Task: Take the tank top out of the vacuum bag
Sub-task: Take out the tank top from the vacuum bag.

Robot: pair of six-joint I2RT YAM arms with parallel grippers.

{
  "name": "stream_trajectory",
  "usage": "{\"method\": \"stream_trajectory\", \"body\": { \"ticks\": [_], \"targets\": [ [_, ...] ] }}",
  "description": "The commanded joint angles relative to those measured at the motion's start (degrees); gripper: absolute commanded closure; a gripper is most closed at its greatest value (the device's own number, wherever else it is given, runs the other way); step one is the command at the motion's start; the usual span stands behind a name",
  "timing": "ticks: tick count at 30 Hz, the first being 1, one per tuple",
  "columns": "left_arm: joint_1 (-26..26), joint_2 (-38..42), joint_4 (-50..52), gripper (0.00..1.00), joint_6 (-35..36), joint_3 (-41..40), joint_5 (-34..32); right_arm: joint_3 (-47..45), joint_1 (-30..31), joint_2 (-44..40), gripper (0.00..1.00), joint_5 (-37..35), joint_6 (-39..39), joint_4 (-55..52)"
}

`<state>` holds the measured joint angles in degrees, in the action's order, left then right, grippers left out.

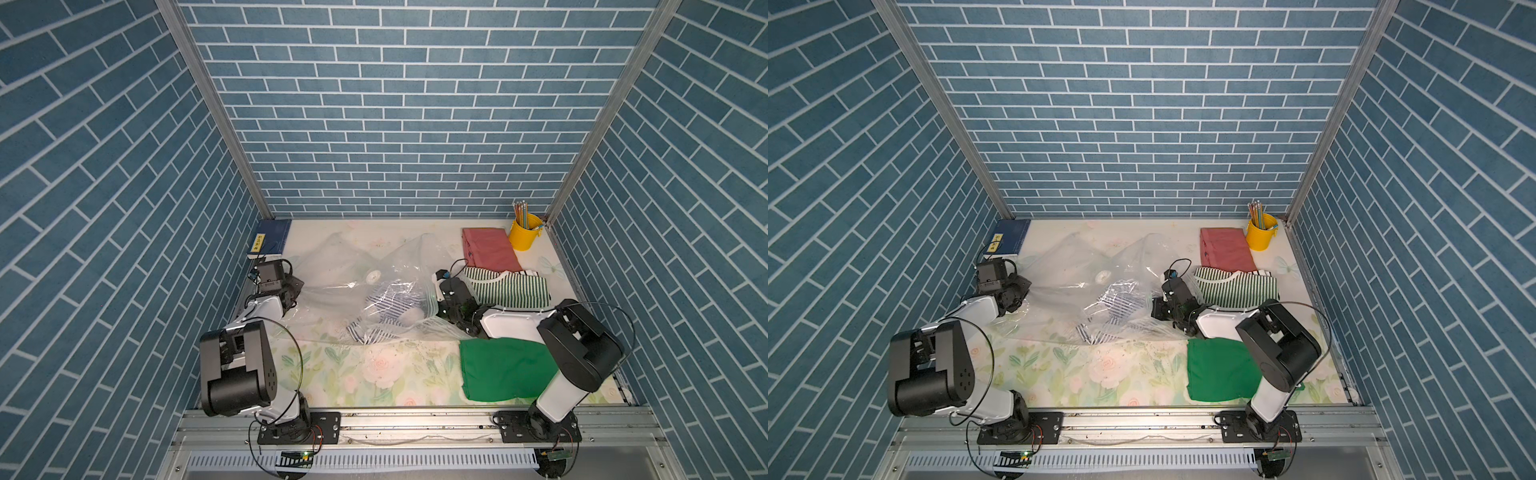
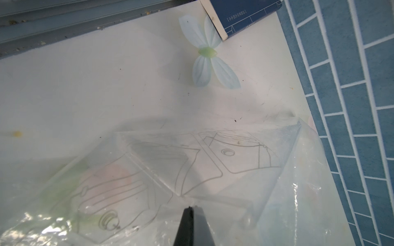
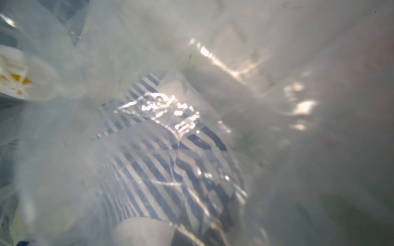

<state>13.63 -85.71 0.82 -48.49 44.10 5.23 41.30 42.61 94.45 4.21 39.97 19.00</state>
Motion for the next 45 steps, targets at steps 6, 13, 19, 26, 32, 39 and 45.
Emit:
{"method": "stream_trajectory", "body": {
  "ticks": [6, 13, 19, 26, 32, 39, 45],
  "targets": [
    [1.8, 0.9, -3.7, 0.95, 0.8, -0.5, -2.0, 5.6, 0.9, 0.0, 0.67, -1.8, -1.6, 1.1],
    [1.6, 5.1, -2.7, 0.04, 5.4, 2.1, 0.2, 7.3, 2.6, -2.0, 0.24, -5.2, -2.8, 2.6],
    [1.2, 9.3, 2.1, 0.0, 10.7, 7.4, 0.0, 1.6, 2.5, -10.0, 0.25, -12.2, -1.8, 3.7],
    [-6.9, 14.2, 8.0, 0.0, 16.5, 13.8, -1.7, -0.1, 2.5, -12.5, 0.27, -9.0, -2.2, 5.5],
    [-20.7, 17.5, 13.6, 0.0, 22.3, 18.2, -5.5, -0.6, 2.3, -11.2, 0.3, -7.6, -0.6, 6.2],
    [-34.9, 21.6, 18.3, 0.0, 20.2, 17.3, -7.7, 1.4, 2.0, -5.7, 0.33, -4.3, 1.4, 6.8],
    [-36.2, 24.1, 19.1, 0.04, 11.3, 5.7, -2.1, 4.1, 2.2, -0.1, 0.39, -1.3, 3.5, 4.6]
  ]
}}
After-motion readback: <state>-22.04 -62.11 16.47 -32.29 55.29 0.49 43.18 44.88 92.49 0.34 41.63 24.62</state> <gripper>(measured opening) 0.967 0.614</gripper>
